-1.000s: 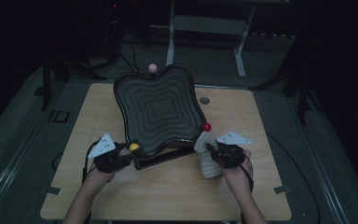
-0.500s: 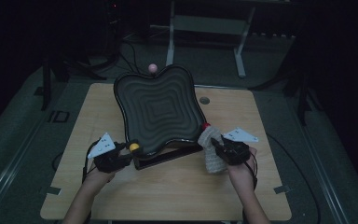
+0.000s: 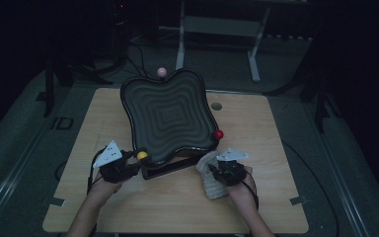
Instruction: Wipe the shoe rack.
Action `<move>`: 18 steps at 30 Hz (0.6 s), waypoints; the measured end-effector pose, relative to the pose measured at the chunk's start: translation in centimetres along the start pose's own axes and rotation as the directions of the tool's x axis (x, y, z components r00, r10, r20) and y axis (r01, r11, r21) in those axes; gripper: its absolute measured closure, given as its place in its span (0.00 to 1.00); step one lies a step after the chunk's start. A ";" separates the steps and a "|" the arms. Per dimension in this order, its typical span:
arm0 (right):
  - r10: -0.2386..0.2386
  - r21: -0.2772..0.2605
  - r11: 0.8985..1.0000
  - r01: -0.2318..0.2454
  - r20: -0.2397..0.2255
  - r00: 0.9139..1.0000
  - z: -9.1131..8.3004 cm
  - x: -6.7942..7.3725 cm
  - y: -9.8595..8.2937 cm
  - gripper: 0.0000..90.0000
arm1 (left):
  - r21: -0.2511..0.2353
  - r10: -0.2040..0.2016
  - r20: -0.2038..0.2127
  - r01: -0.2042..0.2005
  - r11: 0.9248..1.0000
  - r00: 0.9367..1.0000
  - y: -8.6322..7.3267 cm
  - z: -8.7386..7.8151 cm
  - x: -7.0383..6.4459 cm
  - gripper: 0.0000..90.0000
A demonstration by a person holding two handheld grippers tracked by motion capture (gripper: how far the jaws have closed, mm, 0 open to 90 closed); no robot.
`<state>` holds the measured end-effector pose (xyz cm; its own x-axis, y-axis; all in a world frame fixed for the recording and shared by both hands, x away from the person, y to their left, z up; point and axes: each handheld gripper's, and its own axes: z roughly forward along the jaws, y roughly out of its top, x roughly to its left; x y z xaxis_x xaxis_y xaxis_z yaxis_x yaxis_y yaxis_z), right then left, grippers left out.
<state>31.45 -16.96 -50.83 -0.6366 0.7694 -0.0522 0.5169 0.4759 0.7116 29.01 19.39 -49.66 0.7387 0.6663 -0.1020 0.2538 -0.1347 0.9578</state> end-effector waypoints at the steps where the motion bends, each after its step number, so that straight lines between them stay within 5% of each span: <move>1: -0.014 0.009 1.000 0.014 -0.003 1.000 0.3 0.4 0.1 0.78 | -0.001 0.000 0.000 0.000 1.000 1.000 0.0 0.0 0.0 0.67; 6: -0.067 0.022 0.997 0.067 0.003 0.998 1.8 1.7 1.3 0.78 | -0.005 0.002 0.006 -0.002 1.000 1.000 -0.1 0.0 0.1 0.67; 11: -0.097 0.030 0.995 0.095 0.068 0.993 4.1 2.0 1.8 0.78 | -0.004 0.005 0.008 -0.005 1.000 1.000 -0.1 0.0 0.1 0.67; 13: -0.055 0.043 0.998 0.053 0.041 0.998 5.0 2.0 1.6 0.79 | 0.000 0.008 0.006 -0.008 1.000 1.000 0.0 0.0 0.1 0.67; 16: -0.117 0.054 0.992 0.115 0.032 0.993 5.4 3.3 1.3 0.79 | 0.001 0.007 0.009 -0.007 1.000 1.000 0.0 0.0 0.1 0.67; 18: -0.117 0.047 0.992 0.116 0.028 0.993 5.1 3.1 1.8 0.78 | 0.001 0.008 0.009 -0.008 1.000 1.000 0.0 0.0 0.1 0.67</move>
<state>33.29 -11.53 -53.27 -0.6765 0.7200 -0.1549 0.4662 0.5815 0.6667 29.07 19.48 -49.67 0.7465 0.6583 -0.0969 0.2486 -0.1408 0.9583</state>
